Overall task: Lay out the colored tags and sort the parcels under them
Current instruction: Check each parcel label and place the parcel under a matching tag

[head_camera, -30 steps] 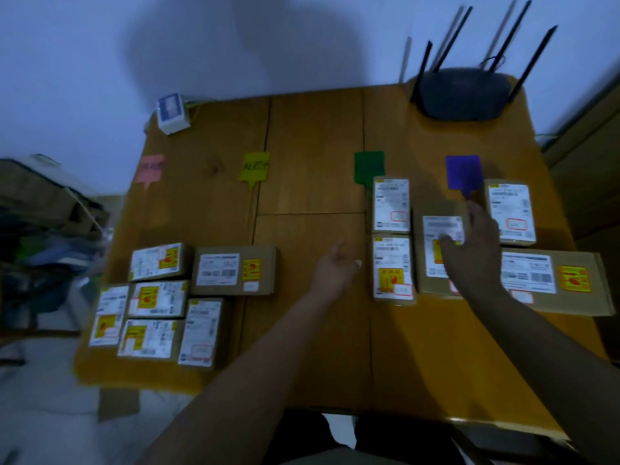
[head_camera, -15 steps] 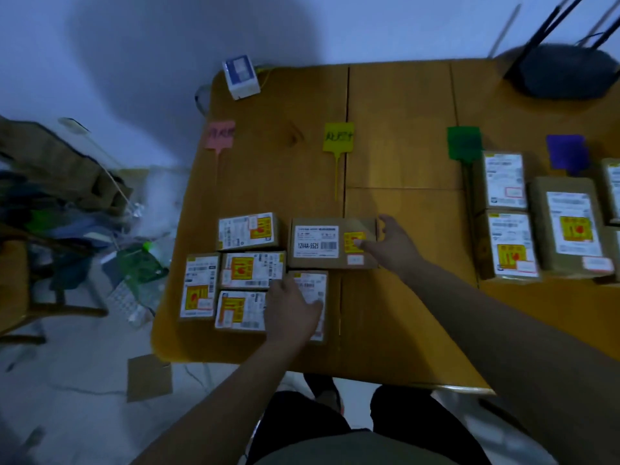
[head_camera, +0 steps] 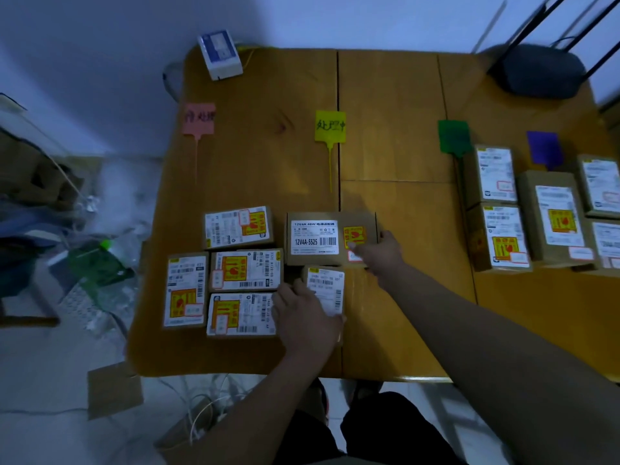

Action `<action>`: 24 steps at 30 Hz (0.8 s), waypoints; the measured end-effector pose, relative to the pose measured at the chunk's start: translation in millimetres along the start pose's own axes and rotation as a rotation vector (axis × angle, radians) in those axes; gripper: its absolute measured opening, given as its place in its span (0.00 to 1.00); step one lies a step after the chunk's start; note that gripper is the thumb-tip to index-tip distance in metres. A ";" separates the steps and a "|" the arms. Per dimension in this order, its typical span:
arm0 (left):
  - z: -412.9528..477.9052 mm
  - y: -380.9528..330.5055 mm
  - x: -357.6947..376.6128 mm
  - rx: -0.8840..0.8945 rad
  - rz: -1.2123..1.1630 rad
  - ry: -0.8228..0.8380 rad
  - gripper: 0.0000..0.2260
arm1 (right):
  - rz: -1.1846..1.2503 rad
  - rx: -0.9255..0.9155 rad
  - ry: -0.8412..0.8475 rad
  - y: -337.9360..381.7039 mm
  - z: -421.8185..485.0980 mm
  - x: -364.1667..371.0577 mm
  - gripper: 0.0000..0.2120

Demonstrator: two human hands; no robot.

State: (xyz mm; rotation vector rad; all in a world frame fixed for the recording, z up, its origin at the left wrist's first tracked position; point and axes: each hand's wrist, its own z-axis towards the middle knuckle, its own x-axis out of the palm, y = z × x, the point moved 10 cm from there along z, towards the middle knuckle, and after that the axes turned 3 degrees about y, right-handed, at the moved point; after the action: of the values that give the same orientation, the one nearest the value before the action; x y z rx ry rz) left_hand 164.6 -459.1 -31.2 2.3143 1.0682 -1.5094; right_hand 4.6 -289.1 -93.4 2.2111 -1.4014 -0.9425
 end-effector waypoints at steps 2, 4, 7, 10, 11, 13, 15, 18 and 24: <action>-2.0 -5.0 -0.6 0.025 0.009 -0.021 0.43 | 0.054 0.013 0.009 -3.4 3.0 1.5 0.39; -7.1 -12.1 0.0 0.071 -0.008 -0.051 0.42 | 0.124 0.047 0.035 -5.9 4.6 2.2 0.39; -11.9 -18.4 4.3 0.121 -0.060 -0.054 0.46 | 0.180 0.091 0.089 -5.2 5.2 -0.7 0.30; -9.6 -16.1 11.0 0.115 -0.176 0.039 0.52 | 0.190 0.103 0.144 -0.3 2.5 -10.6 0.21; -8.7 -15.4 12.8 0.113 -0.240 0.073 0.53 | 0.199 0.084 0.153 4.0 1.0 -16.8 0.24; -7.9 -20.1 10.2 0.153 -0.349 0.108 0.54 | 0.251 0.046 0.172 14.4 -2.8 -31.8 0.33; -7.2 -31.5 -0.3 0.235 -0.448 0.139 0.54 | 0.307 -0.006 0.180 29.9 -7.8 -51.2 0.34; -2.7 -45.5 -38.2 0.317 -0.652 0.148 0.51 | 0.382 -0.115 0.152 63.4 -19.5 -85.0 0.34; 24.3 -62.2 -161.5 0.379 -1.271 0.108 0.33 | 0.516 -0.369 0.132 146.8 -61.2 -150.6 0.25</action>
State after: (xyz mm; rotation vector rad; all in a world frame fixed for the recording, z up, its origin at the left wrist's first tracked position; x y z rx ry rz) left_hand 69.9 -501.8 109.3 1.8788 2.7931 -2.0253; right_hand -92.1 -222.9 91.7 1.5110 -1.4885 -0.7742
